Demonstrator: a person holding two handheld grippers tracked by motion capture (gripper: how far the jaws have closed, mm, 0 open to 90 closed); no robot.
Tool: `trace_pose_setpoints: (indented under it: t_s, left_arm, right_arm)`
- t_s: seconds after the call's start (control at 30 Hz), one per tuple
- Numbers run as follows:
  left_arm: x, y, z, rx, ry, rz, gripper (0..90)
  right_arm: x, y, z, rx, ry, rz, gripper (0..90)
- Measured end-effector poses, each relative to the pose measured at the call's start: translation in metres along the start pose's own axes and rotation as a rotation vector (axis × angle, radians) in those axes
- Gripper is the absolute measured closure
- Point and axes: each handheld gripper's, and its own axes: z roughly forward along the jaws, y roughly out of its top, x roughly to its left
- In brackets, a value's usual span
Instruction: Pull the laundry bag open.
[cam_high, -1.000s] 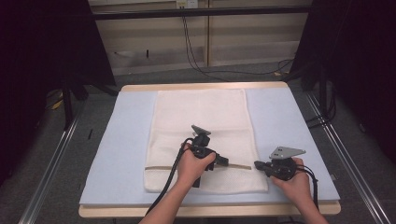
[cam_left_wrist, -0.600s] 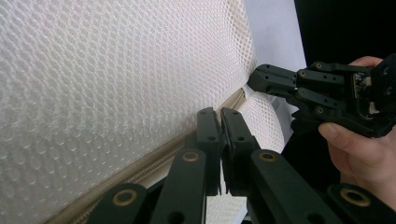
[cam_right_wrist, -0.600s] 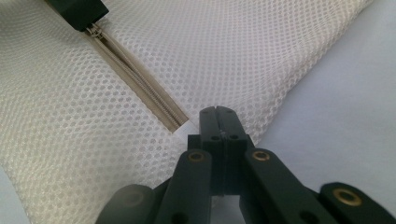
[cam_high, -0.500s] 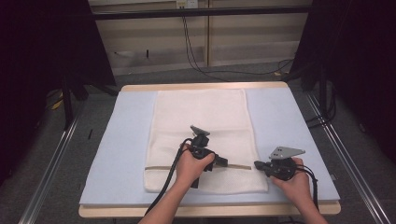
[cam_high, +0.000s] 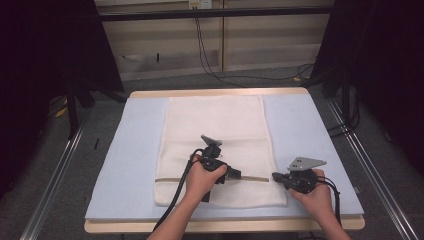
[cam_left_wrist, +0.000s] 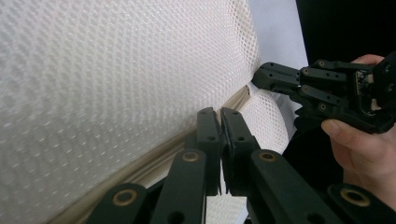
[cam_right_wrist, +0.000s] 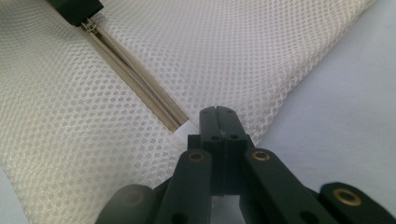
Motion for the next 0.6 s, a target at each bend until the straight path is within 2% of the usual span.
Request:
trace_pose_setpoints:
  t_s: [0.13, 0.17, 0.3, 0.33, 0.47, 0.5, 0.6]
  left_arm:
    - [0.002, -0.001, -0.001, 0.003, 0.007, 0.026, 87.3]
    - [0.002, -0.001, -0.002, 0.010, -0.005, 0.025, 87.4]
    - [0.006, -0.002, -0.004, 0.006, -0.003, 0.019, 87.4]
    - [0.007, -0.002, -0.006, 0.006, 0.000, 0.005, 87.4]
    - [0.010, -0.002, -0.010, 0.006, -0.002, 0.015, 87.3]
    - [0.010, -0.002, -0.011, 0.002, 0.012, 0.022, 87.4]
    - [0.011, -0.003, -0.013, -0.004, 0.002, 0.013, 87.4]
  right_arm:
    - [0.000, 0.000, 0.000, -0.003, 0.004, 0.008, 90.0]
    - [0.000, 0.000, 0.000, -0.004, 0.005, 0.007, 90.0]
    - [-0.001, -0.001, 0.000, -0.005, 0.006, 0.011, 90.0]
    - [-0.001, -0.001, 0.000, -0.007, 0.004, 0.009, 90.0]
    - [0.000, -0.001, 0.000, -0.007, 0.008, 0.007, 90.0]
    - [0.000, -0.001, 0.000, -0.007, 0.006, 0.006, 90.0]
    - [0.000, -0.001, 0.000, -0.007, 0.004, 0.007, 90.0]
